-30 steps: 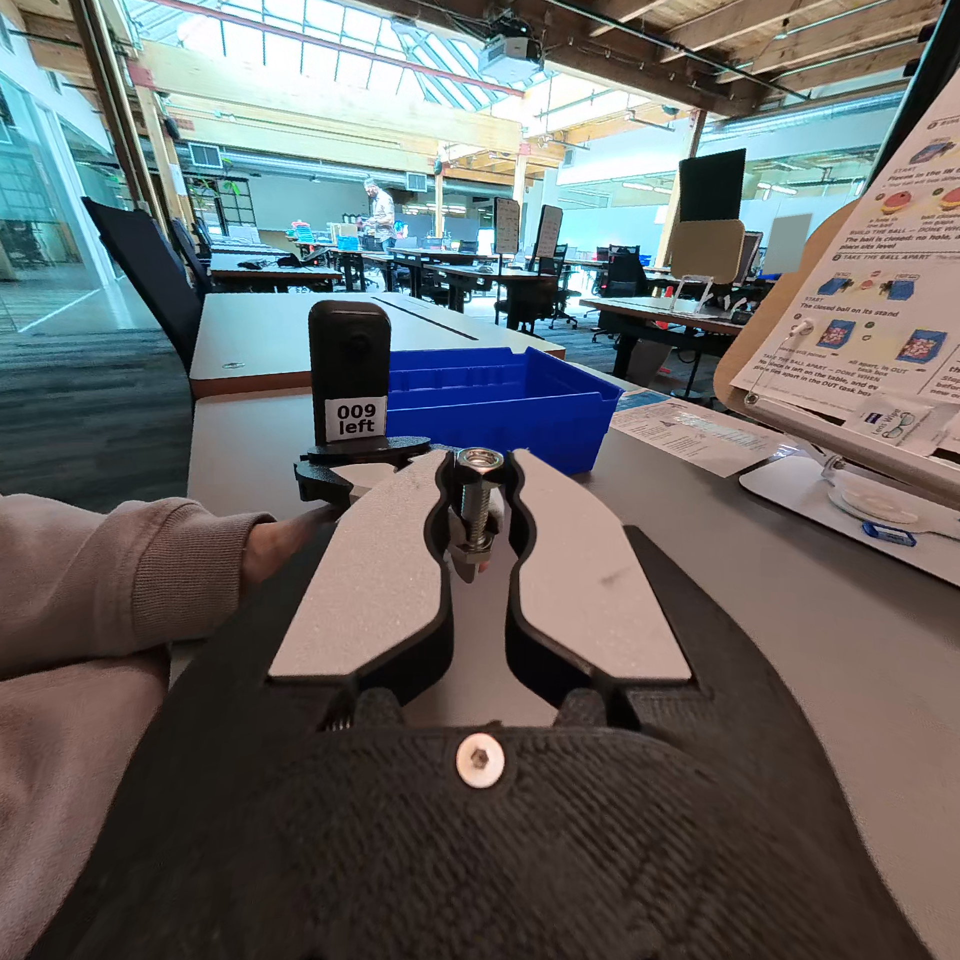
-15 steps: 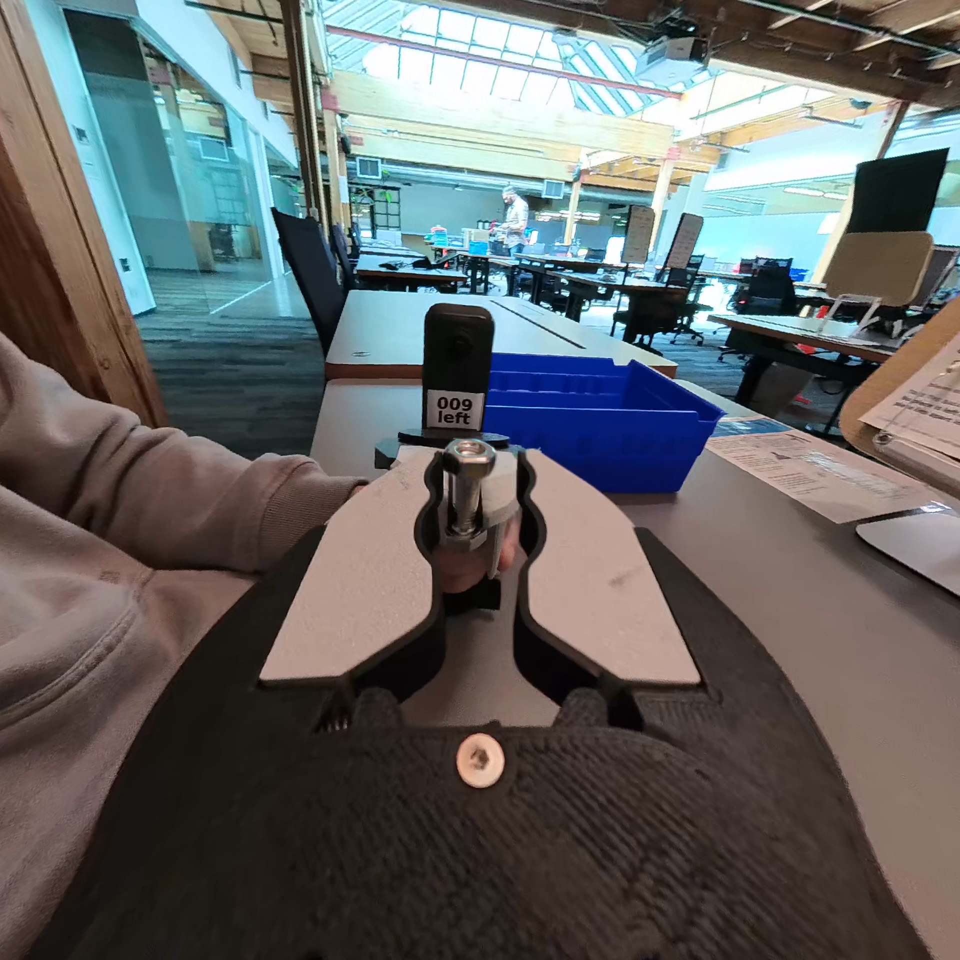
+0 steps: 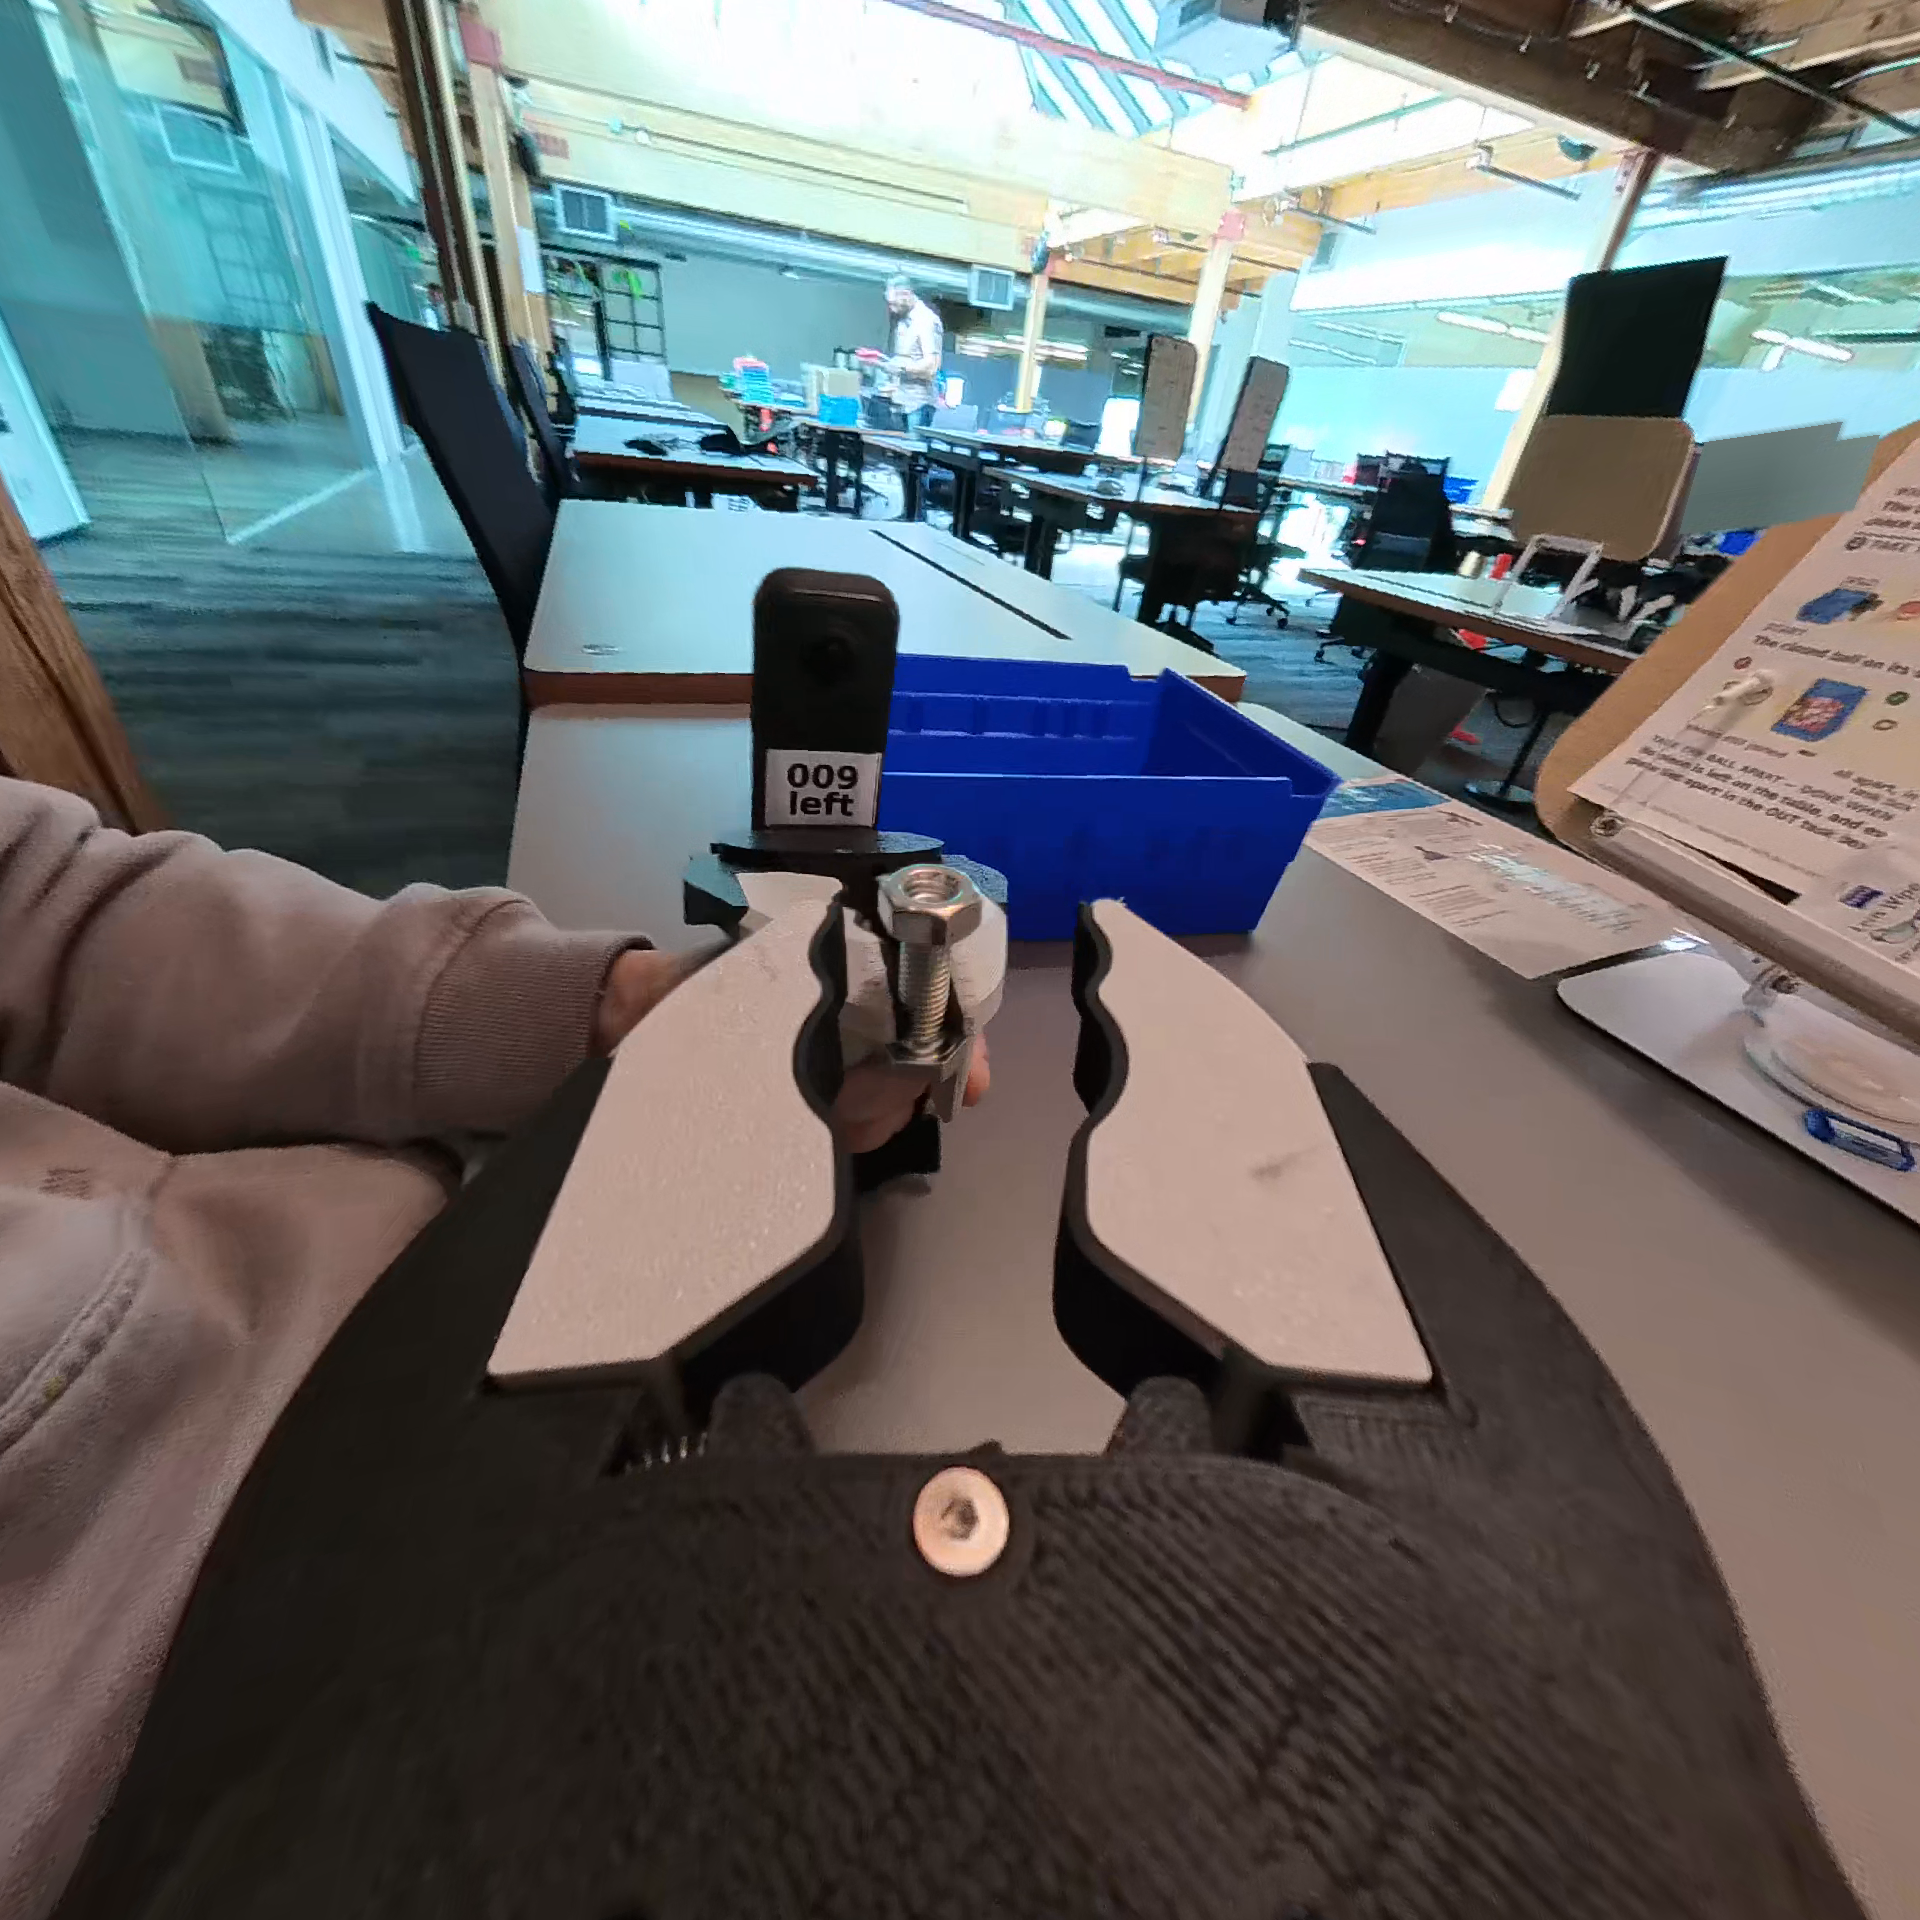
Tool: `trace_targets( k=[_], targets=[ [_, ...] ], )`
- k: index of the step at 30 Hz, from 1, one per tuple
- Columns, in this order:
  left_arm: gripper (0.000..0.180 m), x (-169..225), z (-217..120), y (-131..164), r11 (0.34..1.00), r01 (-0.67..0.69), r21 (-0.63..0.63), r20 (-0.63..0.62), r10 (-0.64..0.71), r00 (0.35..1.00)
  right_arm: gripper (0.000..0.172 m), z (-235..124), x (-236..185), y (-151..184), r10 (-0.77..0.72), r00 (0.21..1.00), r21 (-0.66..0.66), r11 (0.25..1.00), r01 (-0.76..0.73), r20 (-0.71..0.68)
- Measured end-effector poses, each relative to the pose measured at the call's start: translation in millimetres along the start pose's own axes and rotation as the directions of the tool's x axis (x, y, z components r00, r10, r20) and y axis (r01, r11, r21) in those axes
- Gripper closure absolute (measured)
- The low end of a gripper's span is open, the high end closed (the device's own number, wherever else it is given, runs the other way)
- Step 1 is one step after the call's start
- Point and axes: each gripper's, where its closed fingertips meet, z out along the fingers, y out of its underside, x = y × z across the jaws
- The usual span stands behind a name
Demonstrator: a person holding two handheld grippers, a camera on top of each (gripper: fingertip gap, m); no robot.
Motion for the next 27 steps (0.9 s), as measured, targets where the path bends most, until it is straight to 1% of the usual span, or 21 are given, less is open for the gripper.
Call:
trace_targets(
  k=[2,5,7,9,13,16,19,21,22,23,25,27],
  targets=[
    [0.172,-0.4,0.3,0.9,1.0,-0.006,-0.007,0.006,0.006,1.0,0.139,1.8,2.8,0.9,-0.01,1.0,-0.001,1.0,0.01,-0.025],
    [0.172,-2.2,0.1,1.8,1.0,-0.005,-0.013,0.016,0.005,1.0,0.154,3.5,-2.8,1.5,-0.013,1.0,0.0,1.0,0.013,0.01],
    [0.172,-1.3,0.0,1.1,1.0,-0.002,-0.008,0.009,0.003,1.0,0.155,3.6,-3.7,0.7,-0.034,0.999,0.0,0.999,0.035,0.017],
    [0.172,2.5,1.1,0.8,1.0,0.001,-0.005,-0.018,-0.001,1.0,0.155,1.4,-7.0,-0.2,-0.033,0.998,0.004,0.999,0.032,0.056],
    [0.172,17.9,4.1,-0.9,1.0,0.026,0.008,-0.127,-0.025,0.992,0.154,-4.8,-20.2,-4.7,0.005,0.983,0.051,0.999,-0.014,0.184],
    [0.172,24.5,4.0,-2.6,0.999,0.048,0.015,-0.178,-0.044,0.983,0.154,-6.0,-25.9,-7.3,0.02,0.972,0.073,0.997,-0.038,0.233],
    [0.172,20.4,4.2,-1.0,0.999,0.041,0.007,-0.149,-0.04,0.988,0.154,-6.5,-21.0,-5.3,0.023,0.979,0.072,0.997,-0.038,0.202],
    [0.172,17.5,2.9,-2.3,0.999,0.038,0.015,-0.13,-0.036,0.991,0.149,-8.1,-15.0,-5.3,0.033,0.985,0.083,0.995,-0.047,0.169],
    [0.172,16.3,2.0,-3.9,0.999,0.039,0.027,-0.124,-0.035,0.992,0.151,-9.6,-8.8,-6.5,0.047,0.989,0.091,0.994,-0.06,0.137],
    [0.172,15.9,1.2,-4.8,0.999,0.038,0.032,-0.121,-0.034,0.992,0.156,-11.5,0.3,-7.2,0.065,0.994,0.098,0.992,-0.074,0.091],
    [0.172,12.7,1.9,-2.4,0.999,0.027,0.018,-0.096,-0.025,0.995,0.151,-16.6,7.5,-6.5,0.089,0.993,0.103,0.99,-0.097,0.074],
    [0.172,12.0,2.9,-0.4,1.0,0.018,0.006,-0.088,-0.018,0.996,0.139,-18.1,4.9,-3.6,0.101,0.99,0.078,0.991,-0.109,0.096]
  ],
)
